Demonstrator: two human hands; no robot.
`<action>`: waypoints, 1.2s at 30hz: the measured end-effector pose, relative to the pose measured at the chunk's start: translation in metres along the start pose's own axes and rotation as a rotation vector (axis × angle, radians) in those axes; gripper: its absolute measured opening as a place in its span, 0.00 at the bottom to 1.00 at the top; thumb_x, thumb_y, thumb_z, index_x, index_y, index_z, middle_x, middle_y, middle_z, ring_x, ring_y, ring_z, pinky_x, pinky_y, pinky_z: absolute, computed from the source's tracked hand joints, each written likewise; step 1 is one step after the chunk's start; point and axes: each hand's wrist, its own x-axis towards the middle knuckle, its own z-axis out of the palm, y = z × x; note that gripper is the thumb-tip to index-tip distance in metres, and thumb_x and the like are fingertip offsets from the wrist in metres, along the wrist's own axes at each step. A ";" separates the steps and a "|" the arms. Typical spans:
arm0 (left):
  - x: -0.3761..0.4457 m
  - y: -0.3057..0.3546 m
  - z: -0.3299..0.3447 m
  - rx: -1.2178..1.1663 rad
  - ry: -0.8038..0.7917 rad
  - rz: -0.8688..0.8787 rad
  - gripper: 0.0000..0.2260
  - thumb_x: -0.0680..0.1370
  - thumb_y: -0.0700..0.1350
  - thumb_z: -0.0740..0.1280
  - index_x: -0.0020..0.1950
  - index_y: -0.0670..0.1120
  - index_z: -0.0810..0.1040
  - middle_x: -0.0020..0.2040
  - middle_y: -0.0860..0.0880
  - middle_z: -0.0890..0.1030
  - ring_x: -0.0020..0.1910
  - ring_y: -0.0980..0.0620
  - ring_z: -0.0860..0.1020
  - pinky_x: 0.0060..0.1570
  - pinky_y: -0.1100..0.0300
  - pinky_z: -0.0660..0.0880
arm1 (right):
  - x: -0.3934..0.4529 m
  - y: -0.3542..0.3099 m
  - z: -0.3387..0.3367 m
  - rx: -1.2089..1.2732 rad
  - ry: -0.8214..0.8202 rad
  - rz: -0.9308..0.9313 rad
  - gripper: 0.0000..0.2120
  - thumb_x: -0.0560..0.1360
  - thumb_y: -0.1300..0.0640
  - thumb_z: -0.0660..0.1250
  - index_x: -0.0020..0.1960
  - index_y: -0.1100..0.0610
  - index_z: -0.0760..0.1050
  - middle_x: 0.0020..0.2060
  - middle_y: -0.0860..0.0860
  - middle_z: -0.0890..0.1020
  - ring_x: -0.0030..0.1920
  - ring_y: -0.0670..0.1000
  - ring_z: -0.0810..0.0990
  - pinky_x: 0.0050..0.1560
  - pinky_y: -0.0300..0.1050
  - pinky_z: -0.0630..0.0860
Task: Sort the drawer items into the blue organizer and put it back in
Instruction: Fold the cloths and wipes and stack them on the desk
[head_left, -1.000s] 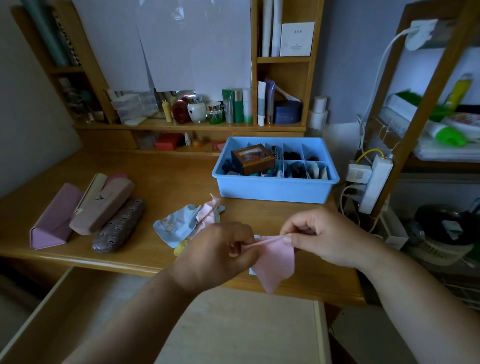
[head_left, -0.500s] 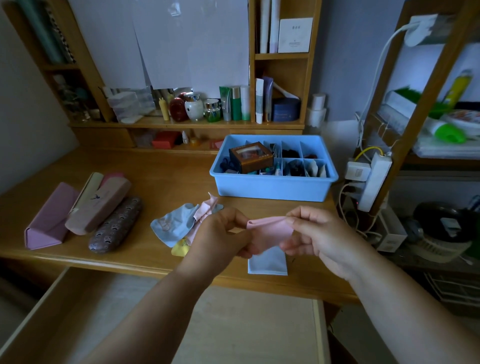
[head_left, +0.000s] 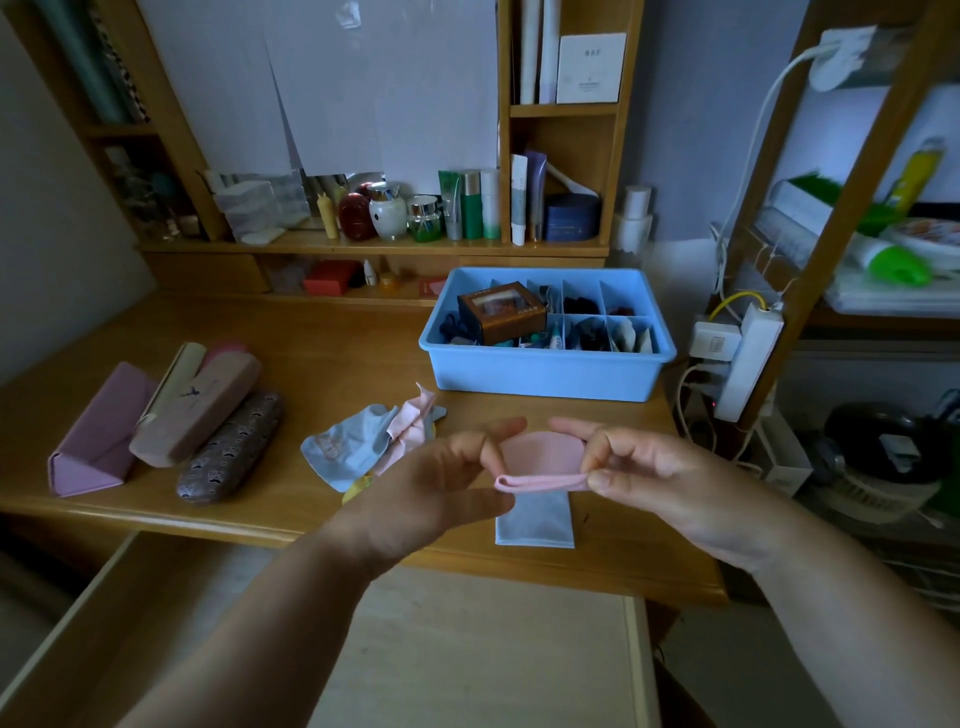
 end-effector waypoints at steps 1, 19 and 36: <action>-0.001 0.000 0.000 -0.006 0.012 -0.001 0.11 0.71 0.36 0.71 0.36 0.52 0.79 0.66 0.56 0.75 0.67 0.60 0.70 0.61 0.63 0.72 | -0.001 0.003 0.001 -0.083 -0.010 -0.028 0.04 0.71 0.53 0.67 0.39 0.45 0.78 0.67 0.35 0.69 0.67 0.31 0.64 0.61 0.26 0.65; 0.017 -0.022 0.018 -0.103 0.283 -0.155 0.16 0.76 0.32 0.64 0.51 0.53 0.82 0.54 0.49 0.81 0.43 0.52 0.83 0.41 0.60 0.80 | 0.014 0.031 0.005 -0.489 0.128 -0.126 0.08 0.73 0.56 0.70 0.36 0.50 0.75 0.71 0.37 0.64 0.71 0.34 0.59 0.68 0.36 0.59; 0.031 -0.073 0.030 0.563 0.357 -0.127 0.21 0.76 0.38 0.65 0.68 0.52 0.72 0.54 0.56 0.75 0.37 0.58 0.76 0.40 0.68 0.70 | 0.045 0.092 0.025 -0.564 0.346 0.118 0.15 0.74 0.65 0.64 0.39 0.46 0.68 0.67 0.40 0.71 0.67 0.45 0.68 0.43 0.27 0.67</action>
